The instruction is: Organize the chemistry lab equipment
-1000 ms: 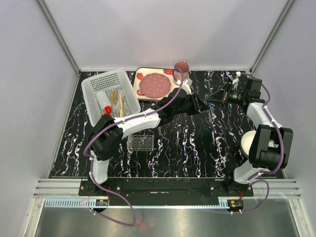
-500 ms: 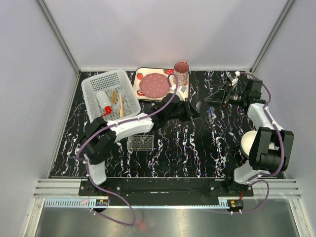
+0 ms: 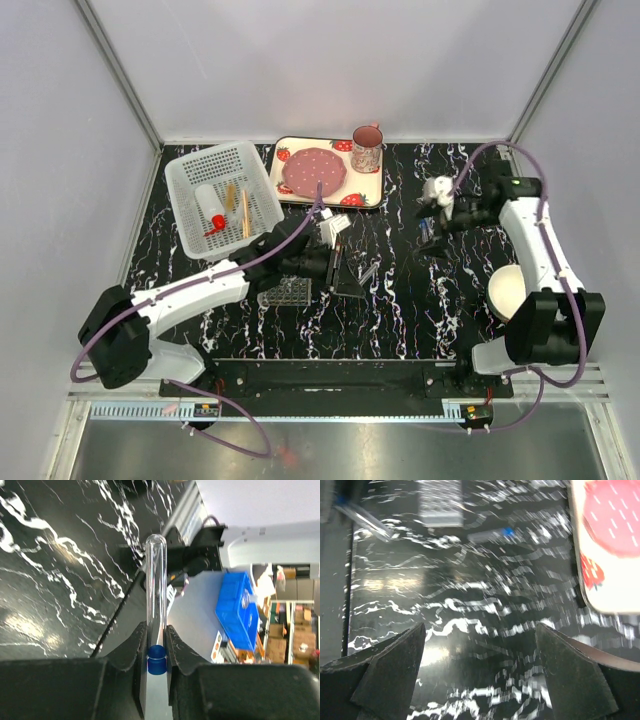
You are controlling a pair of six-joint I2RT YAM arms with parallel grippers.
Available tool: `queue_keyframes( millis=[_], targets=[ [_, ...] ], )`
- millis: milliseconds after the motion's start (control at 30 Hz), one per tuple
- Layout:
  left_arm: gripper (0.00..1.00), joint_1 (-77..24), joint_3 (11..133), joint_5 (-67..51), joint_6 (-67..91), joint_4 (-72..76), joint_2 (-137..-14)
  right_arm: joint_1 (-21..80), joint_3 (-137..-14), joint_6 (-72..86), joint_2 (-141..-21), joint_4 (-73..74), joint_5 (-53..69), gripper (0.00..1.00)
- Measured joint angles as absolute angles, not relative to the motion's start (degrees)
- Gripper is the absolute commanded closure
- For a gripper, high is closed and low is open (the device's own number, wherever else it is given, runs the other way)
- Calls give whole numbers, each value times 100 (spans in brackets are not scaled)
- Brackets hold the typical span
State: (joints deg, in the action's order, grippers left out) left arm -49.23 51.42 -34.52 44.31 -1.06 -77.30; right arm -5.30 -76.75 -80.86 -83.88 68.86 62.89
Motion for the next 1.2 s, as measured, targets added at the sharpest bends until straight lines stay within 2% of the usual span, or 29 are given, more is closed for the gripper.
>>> queue_keyframes(
  millis=[133, 233, 367, 467, 500, 700, 800, 867, 967, 1033, 1133, 1200],
  targets=[
    [95, -4925, 5113, -4010, 4185, -578, -7662, 832, -7415, -8884, -8029, 7251, 6016, 5],
    [95, -4925, 5137, -4305, 4029, -932, -7745, 1905, -7175, -8779, -7730, 7260, 5747, 8],
    [95, -4925, 5207, -4471, 3935, -1197, -7878, 2770, -7111, -8580, -7596, 7225, 5450, 15],
    [95, -4925, 5231, -4525, 3920, -1245, -7881, 3039, -7043, -8451, -7590, 7161, 5229, 23],
    [95, -4925, 5234, -4532, 3924, -1240, -7881, 3100, -7011, -8401, -7588, 7142, 5157, 29],
    [95, -4925, 5234, -4683, 4036, -1125, -7881, 3404, -6853, -7915, -7588, 6790, 4670, 43],
    [95, -4925, 5234, -4740, 4056, -1076, -7881, 3524, -6853, -7717, -7618, 6589, 4534, 55],
    [94, -4925, 5234, -4746, 4058, -1068, -7881, 3605, -6855, -7644, -7653, 6528, 4482, 65],
    [93, -4925, 5234, -4764, 4058, -1072, -7881, 3708, -6855, -7555, -7699, 6488, 4421, 75],
    [93, -4925, 5231, -4777, 4058, -1076, -7874, 3719, -6858, -7531, -7699, 6477, 4416, 77],
    [84, -4899, 5190, -4772, 4058, -1070, -7793, 3741, -6855, -7555, -7690, 6558, 4429, 80],
    [73, -4873, 5177, -4759, 4095, -1085, -7708, 3750, -6855, -7585, -7662, 6565, 4464, 85]
  ],
)
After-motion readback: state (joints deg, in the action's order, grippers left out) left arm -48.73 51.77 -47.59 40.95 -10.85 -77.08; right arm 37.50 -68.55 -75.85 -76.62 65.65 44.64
